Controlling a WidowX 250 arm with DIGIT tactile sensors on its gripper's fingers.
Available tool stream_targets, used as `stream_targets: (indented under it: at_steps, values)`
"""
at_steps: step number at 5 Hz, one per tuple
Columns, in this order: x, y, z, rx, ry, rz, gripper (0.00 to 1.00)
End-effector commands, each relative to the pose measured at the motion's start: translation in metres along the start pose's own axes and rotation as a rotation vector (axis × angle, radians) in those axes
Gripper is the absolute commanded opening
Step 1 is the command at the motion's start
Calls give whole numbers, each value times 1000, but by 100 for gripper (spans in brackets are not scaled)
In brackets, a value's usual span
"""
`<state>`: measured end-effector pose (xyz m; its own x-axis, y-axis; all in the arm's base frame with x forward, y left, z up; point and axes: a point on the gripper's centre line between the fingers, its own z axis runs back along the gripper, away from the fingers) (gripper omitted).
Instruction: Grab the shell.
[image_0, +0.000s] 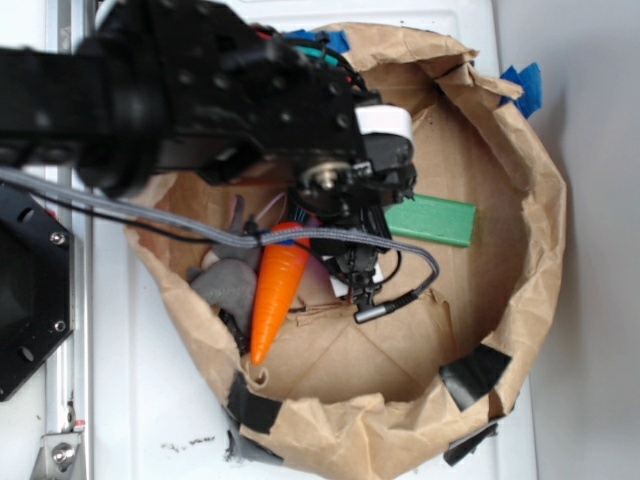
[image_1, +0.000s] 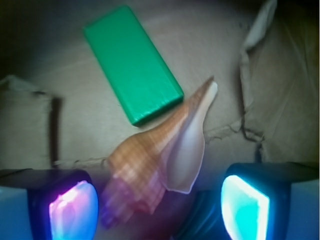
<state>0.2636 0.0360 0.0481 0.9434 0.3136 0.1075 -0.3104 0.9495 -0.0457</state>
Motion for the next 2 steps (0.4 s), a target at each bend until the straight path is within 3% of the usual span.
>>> stream_targets:
  at_steps: [1,2]
  values:
    - [9,-7,-22,39,44,-4,100]
    - [6,-7,-23,56,40,-16,100]
